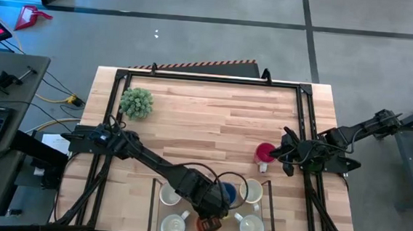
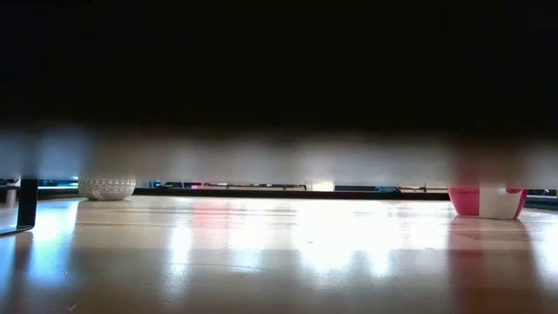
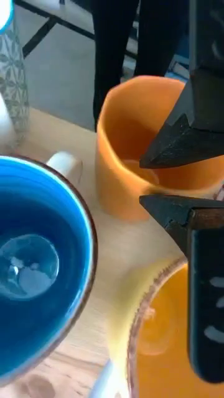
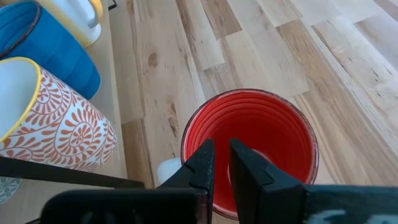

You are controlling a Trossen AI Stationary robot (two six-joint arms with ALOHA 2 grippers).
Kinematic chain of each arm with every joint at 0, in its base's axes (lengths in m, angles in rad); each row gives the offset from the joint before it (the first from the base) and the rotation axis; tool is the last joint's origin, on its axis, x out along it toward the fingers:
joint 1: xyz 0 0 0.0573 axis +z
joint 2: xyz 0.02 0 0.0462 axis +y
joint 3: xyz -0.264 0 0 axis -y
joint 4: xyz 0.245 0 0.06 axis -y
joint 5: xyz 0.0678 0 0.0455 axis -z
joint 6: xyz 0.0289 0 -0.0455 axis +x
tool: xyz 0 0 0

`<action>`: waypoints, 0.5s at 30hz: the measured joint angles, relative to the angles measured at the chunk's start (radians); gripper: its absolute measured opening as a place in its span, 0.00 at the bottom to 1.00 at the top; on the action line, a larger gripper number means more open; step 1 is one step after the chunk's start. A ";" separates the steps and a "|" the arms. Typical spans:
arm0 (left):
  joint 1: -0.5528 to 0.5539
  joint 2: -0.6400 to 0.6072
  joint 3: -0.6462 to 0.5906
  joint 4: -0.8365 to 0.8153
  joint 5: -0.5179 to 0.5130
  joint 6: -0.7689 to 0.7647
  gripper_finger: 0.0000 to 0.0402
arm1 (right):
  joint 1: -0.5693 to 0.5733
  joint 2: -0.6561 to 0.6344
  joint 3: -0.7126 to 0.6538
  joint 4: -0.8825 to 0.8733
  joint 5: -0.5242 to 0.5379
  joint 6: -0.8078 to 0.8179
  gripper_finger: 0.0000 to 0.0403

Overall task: Place coffee mugs
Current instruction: Put the orange mug on the shelf, then adjust the blue mug on the shelf

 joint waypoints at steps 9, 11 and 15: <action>0.003 -0.063 -0.001 -0.023 -0.049 0.001 0.17 | 0.000 0.000 0.000 -0.012 0.000 0.000 0.06; 0.002 -0.074 -0.001 -0.020 -0.071 0.002 0.17 | 0.000 0.000 0.000 -0.014 0.000 0.000 0.06; 0.002 -0.110 -0.002 -0.011 -0.132 0.061 0.17 | 0.000 0.000 0.000 -0.015 -0.011 0.001 0.06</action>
